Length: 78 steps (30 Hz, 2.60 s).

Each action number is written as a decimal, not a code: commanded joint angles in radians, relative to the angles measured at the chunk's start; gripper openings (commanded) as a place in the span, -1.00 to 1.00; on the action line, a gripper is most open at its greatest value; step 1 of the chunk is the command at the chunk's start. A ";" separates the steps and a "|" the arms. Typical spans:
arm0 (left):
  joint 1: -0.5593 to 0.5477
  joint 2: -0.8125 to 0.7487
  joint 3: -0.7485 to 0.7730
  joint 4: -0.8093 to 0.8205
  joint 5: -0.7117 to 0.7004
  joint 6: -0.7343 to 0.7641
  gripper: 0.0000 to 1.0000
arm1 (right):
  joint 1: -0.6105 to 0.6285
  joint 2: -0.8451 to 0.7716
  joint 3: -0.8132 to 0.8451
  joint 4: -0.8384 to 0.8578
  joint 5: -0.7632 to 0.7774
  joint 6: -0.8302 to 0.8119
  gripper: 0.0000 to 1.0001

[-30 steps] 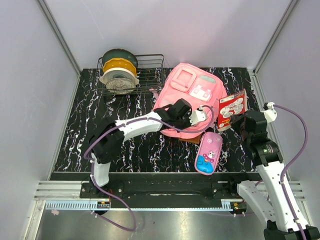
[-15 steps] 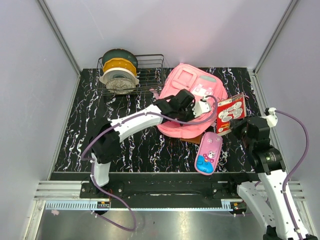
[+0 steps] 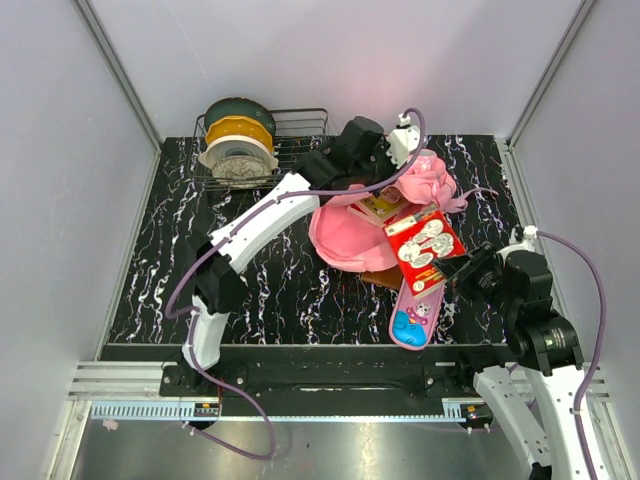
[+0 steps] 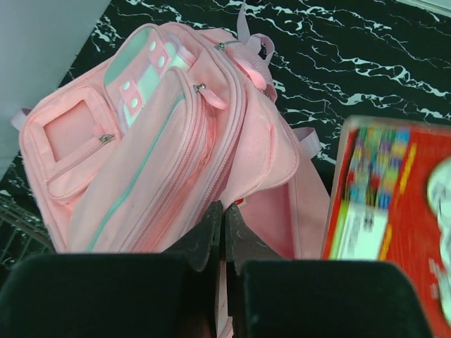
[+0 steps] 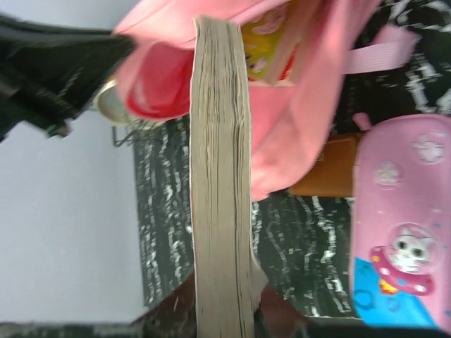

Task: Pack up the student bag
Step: Place the book in the student bag.

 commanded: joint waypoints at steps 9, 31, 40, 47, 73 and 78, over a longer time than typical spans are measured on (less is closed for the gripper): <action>-0.051 0.005 0.100 0.123 0.014 -0.148 -1.00 | 0.002 0.044 -0.150 0.274 -0.312 0.218 -1.00; -0.080 -0.009 0.147 0.135 0.106 -0.306 -1.00 | 0.051 0.636 -0.335 1.199 0.220 0.500 -1.00; -0.081 -0.050 0.110 0.135 0.144 -0.321 -1.00 | 0.224 1.003 -0.161 1.362 0.651 0.575 -0.95; -0.081 -0.059 0.083 0.144 0.147 -0.325 -1.00 | 0.264 1.109 -0.065 1.325 0.789 0.564 0.14; 0.012 -0.091 -0.040 0.213 0.149 -0.357 -0.44 | 0.272 0.375 -0.505 1.052 0.292 0.246 0.63; 0.017 -0.179 -0.199 0.313 0.155 -0.375 0.28 | 0.273 0.011 -0.499 0.657 0.362 0.215 0.61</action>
